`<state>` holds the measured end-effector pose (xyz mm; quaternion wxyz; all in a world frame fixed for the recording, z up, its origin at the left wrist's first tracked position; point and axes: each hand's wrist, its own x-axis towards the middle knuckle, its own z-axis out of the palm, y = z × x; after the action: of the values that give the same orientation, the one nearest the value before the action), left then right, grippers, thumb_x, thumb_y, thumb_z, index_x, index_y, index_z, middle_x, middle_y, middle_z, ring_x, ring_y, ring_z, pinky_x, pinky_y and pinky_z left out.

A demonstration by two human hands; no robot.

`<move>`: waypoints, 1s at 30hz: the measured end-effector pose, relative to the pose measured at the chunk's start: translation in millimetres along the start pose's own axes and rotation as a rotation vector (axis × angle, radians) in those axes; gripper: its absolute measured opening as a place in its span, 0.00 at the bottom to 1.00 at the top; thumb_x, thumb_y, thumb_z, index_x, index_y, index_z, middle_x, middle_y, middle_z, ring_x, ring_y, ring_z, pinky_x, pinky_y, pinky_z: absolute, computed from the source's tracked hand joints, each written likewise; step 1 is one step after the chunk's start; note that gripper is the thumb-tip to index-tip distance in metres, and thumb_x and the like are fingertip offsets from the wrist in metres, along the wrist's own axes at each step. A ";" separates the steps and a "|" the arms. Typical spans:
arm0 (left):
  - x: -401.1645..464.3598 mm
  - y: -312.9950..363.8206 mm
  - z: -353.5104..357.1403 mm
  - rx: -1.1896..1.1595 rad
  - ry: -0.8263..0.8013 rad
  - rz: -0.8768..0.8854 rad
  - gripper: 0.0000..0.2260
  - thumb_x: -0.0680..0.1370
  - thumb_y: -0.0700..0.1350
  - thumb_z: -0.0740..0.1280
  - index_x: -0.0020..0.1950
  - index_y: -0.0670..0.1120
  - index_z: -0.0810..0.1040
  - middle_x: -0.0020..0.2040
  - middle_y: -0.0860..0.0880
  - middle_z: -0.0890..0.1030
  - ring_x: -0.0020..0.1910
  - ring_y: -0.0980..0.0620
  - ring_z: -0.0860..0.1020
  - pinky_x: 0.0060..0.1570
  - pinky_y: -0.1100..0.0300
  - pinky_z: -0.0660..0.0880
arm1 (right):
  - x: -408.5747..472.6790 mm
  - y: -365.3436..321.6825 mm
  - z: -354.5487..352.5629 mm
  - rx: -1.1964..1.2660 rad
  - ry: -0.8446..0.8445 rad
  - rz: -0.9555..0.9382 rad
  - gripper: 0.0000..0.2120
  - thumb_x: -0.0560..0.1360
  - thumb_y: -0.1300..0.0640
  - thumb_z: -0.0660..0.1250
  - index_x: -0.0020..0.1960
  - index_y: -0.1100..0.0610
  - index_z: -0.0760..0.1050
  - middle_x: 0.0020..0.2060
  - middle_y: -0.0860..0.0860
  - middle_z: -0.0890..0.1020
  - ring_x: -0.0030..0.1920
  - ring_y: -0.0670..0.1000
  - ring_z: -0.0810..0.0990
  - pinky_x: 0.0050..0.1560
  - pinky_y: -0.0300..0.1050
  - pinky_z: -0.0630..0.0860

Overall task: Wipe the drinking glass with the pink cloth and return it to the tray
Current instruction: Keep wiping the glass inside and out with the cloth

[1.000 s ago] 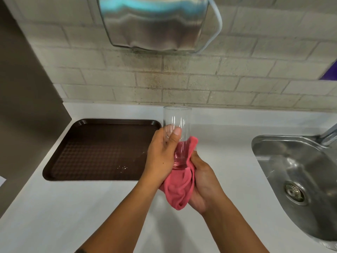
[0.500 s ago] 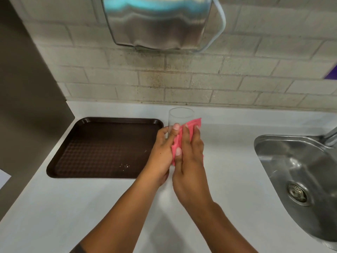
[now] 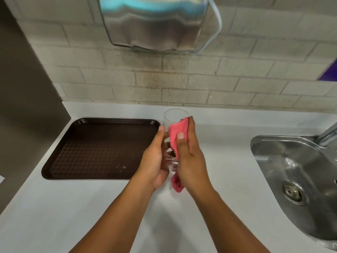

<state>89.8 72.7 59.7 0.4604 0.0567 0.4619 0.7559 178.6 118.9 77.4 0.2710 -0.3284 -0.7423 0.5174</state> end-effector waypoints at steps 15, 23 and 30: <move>-4.9 -2.9 -1.2 0.416 -0.120 0.118 0.27 0.79 0.68 0.62 0.64 0.49 0.84 0.50 0.41 0.89 0.48 0.42 0.89 0.52 0.48 0.86 | 42.6 -8.4 -29.8 -0.074 0.047 0.076 0.22 0.87 0.44 0.51 0.79 0.48 0.62 0.57 0.51 0.83 0.50 0.48 0.83 0.39 0.32 0.72; 4.1 -2.7 -18.7 0.572 -0.109 0.237 0.32 0.71 0.65 0.76 0.70 0.53 0.75 0.58 0.44 0.86 0.46 0.44 0.89 0.52 0.43 0.86 | 46.1 2.7 -41.5 -0.325 0.065 -0.018 0.23 0.88 0.46 0.47 0.48 0.55 0.75 0.35 0.51 0.82 0.33 0.52 0.82 0.34 0.41 0.78; 12.3 11.5 -41.5 0.768 -0.056 0.364 0.33 0.68 0.59 0.81 0.71 0.59 0.76 0.63 0.56 0.80 0.57 0.56 0.87 0.52 0.59 0.83 | 41.6 16.1 -59.0 -0.069 0.090 0.119 0.22 0.86 0.43 0.55 0.44 0.54 0.79 0.35 0.55 0.84 0.33 0.52 0.81 0.39 0.45 0.78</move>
<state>54.2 53.4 40.6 0.2774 0.3254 0.6797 0.5960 199.2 189.6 83.5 0.2611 -0.4041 -0.7259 0.4915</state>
